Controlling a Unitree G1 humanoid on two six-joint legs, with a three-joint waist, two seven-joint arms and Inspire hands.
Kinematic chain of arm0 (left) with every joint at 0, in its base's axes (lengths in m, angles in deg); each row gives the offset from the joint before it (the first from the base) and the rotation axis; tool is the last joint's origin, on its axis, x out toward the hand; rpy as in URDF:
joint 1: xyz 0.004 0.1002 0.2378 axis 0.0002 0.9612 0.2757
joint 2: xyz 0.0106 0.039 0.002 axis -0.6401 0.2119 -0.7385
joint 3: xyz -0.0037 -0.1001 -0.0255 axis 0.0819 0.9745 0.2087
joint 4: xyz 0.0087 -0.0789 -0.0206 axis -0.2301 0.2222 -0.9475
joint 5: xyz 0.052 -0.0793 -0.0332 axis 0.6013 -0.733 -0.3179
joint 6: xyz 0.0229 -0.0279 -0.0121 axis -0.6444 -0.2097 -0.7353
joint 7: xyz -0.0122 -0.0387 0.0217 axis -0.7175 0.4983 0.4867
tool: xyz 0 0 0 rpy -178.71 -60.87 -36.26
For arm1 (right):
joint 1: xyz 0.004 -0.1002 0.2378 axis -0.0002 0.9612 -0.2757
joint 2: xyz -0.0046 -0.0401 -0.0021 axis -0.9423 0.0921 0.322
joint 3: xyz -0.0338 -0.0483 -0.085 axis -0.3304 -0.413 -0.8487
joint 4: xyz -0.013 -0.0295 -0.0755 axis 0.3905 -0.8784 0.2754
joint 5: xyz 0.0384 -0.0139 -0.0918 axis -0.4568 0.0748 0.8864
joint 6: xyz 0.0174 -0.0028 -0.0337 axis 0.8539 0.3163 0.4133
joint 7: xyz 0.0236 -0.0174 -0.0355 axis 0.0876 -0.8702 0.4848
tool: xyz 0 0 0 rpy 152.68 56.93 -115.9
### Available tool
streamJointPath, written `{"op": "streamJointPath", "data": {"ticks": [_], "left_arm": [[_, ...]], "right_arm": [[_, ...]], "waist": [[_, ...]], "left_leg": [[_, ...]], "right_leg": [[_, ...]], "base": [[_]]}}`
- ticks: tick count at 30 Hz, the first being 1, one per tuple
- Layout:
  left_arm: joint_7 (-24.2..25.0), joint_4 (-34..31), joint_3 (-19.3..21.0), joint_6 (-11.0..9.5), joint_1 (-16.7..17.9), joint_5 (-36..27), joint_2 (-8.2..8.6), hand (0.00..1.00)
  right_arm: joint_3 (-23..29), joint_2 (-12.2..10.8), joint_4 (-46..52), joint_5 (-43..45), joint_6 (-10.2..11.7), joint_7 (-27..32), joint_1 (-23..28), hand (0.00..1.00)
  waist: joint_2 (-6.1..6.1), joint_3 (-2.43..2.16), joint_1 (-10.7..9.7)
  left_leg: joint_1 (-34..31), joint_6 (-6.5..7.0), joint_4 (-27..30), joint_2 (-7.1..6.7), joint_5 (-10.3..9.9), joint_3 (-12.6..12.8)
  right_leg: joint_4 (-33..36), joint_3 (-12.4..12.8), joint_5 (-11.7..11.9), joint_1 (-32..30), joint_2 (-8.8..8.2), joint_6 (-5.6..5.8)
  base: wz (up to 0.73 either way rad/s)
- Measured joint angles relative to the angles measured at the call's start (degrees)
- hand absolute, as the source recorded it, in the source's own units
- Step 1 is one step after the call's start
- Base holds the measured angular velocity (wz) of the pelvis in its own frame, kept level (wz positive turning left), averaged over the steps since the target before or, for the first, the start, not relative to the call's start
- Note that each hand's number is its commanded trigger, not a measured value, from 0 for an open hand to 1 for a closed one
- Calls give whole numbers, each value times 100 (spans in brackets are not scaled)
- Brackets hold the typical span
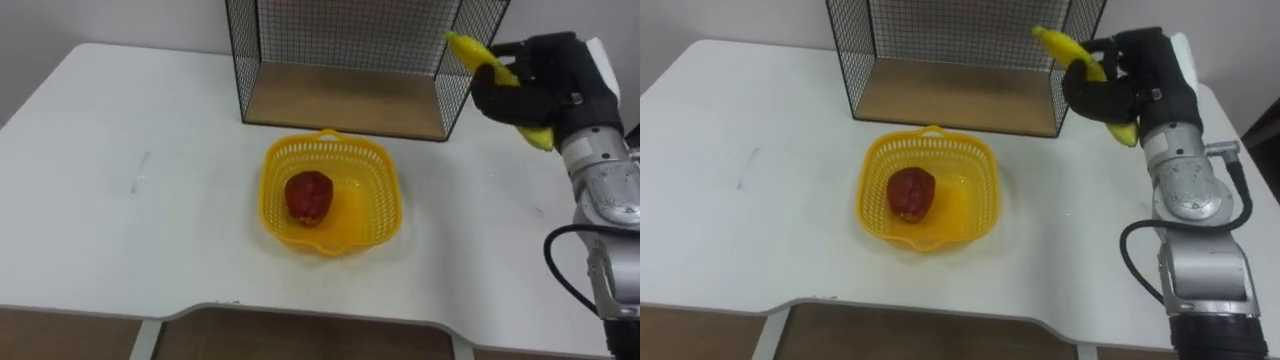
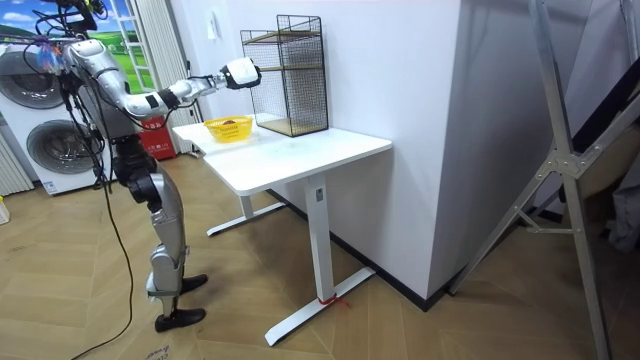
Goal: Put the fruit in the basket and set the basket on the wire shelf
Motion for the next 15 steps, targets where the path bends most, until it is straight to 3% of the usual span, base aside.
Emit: {"op": "streamJointPath", "data": {"ticks": [2,8,15], "left_arm": [[-2,-1,-66,-15,5,-1,2,0],[3,-22,-305,-76,-31,-2,8,0],[15,-18,-402,-75,-24,-4,-13,0]], "right_arm": [[-154,13,8,50,0,-97,-3,100],[-617,11,9,209,-12,-584,-1,100],[-911,1,121,708,-21,-1133,0,100]], "waist": [[-34,-2,57],[-155,56,88],[-164,61,126]], "left_leg": [[49,-3,-13,8,0,56],[12,-4,-52,4,-2,63],[-64,-3,-37,4,-3,40]], "right_leg": [[1,103,0,3,6,0],[-3,130,7,-44,8,-6],[-7,110,8,-88,9,-4]], "base": [[-19],[-3],[3]]}}
